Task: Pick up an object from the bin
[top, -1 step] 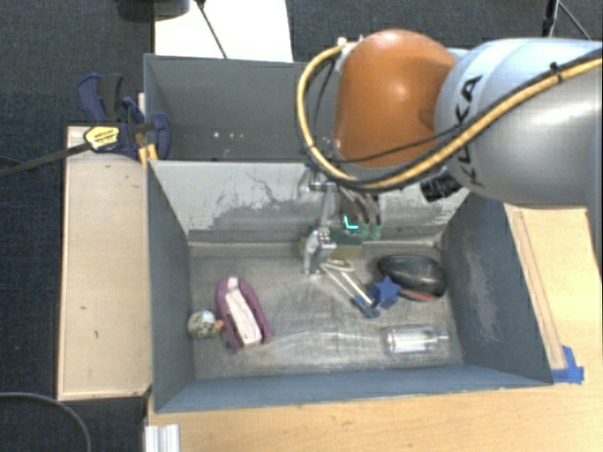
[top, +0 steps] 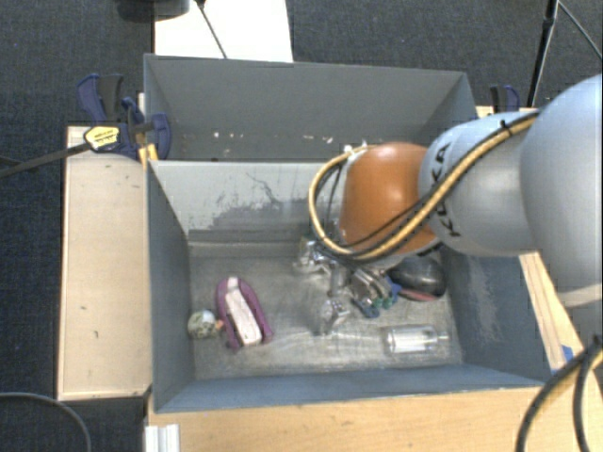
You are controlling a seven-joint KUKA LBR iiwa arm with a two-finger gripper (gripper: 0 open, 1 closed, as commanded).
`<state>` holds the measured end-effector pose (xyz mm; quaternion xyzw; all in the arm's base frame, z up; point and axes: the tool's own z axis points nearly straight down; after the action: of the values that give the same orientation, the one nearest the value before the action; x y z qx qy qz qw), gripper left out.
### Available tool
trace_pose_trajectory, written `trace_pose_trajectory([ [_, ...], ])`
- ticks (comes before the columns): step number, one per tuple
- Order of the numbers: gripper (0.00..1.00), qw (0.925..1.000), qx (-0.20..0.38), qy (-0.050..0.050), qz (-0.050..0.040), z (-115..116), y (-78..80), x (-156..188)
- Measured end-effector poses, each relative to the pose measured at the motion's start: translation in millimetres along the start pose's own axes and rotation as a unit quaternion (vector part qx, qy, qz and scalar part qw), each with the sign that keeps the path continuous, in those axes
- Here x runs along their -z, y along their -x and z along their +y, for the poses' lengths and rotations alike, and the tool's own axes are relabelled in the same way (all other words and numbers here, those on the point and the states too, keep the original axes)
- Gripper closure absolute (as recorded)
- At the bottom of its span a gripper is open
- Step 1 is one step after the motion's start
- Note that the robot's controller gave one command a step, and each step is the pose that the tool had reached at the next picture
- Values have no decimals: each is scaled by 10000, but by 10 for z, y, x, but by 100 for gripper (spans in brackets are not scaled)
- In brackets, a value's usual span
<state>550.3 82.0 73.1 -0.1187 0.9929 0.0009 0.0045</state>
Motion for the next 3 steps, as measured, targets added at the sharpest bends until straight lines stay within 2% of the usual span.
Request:
trace_pose_trajectory([
  [1, 0, 9999, 86, -10, 54, -245, -606, 291],
  [2, 0, 9992, -394, -25, 31, -1386, -259, 314],
  [3, 0, 9927, -1201, 21, 142, -1695, -17, 38],
])
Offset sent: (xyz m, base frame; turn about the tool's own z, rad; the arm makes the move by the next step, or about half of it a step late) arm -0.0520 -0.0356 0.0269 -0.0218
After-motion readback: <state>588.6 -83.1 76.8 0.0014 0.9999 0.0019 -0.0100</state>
